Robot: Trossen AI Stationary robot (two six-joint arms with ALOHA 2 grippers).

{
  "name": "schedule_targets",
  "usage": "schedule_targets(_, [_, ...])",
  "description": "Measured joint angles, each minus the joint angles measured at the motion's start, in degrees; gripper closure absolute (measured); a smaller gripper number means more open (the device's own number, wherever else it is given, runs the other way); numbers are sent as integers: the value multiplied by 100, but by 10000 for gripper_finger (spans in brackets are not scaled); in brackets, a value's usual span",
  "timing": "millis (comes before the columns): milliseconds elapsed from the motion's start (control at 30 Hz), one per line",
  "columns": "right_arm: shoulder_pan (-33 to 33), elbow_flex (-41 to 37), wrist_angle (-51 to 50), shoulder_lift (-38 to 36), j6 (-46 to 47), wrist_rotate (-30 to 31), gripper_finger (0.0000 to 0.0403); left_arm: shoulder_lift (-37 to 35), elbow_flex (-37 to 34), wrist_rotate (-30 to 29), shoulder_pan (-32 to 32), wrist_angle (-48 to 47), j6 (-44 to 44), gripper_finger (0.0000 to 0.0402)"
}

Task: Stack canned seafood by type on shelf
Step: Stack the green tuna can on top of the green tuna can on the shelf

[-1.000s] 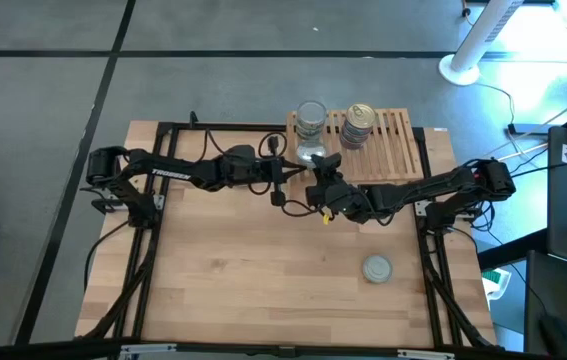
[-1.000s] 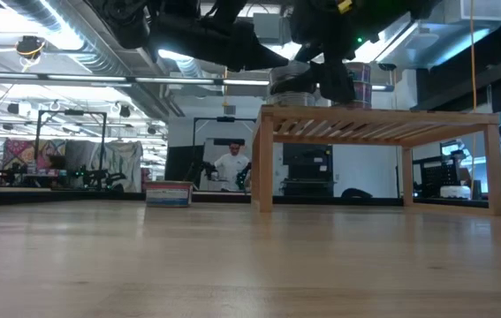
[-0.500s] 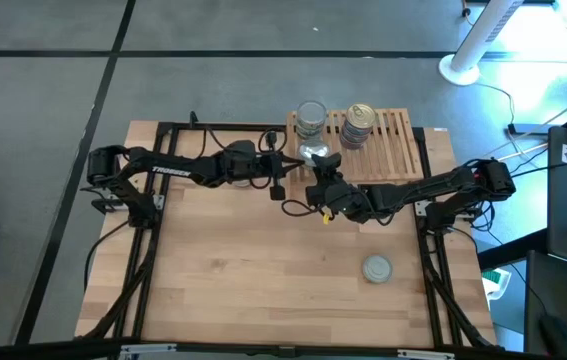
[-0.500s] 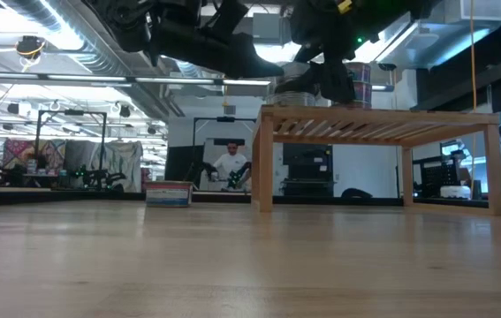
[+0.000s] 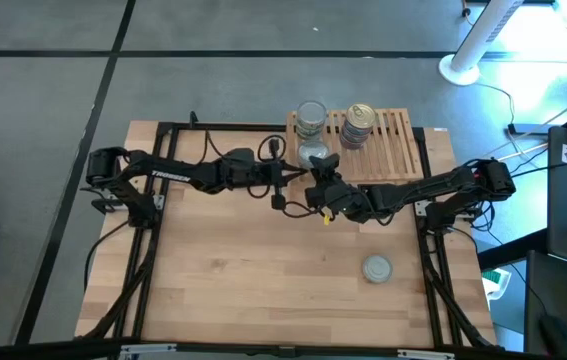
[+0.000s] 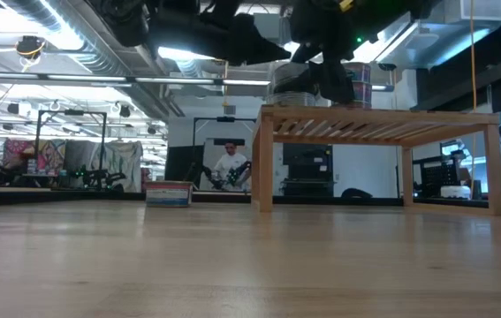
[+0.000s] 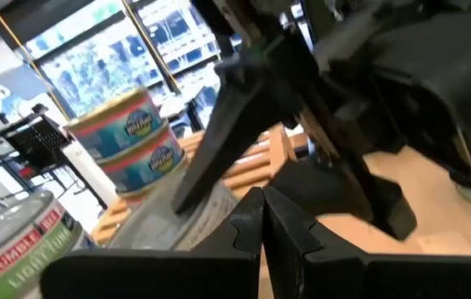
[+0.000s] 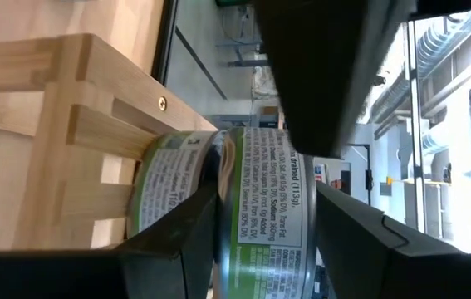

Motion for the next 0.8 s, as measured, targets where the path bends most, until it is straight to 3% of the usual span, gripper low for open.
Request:
schedule_targets(300, [0, 4, 4, 0, 0, 39, 219, 16, 0, -4, 57, 119, 48, 396])
schedule_targets(567, [2, 4, -10, 0, -4, 106, 219, 627, 114, 62, 126, 468, 163, 396])
schedule_targets(800, [0, 7, -2, -4, -4, 120, 219, 700, 197, 42, 119, 614, 134, 396])
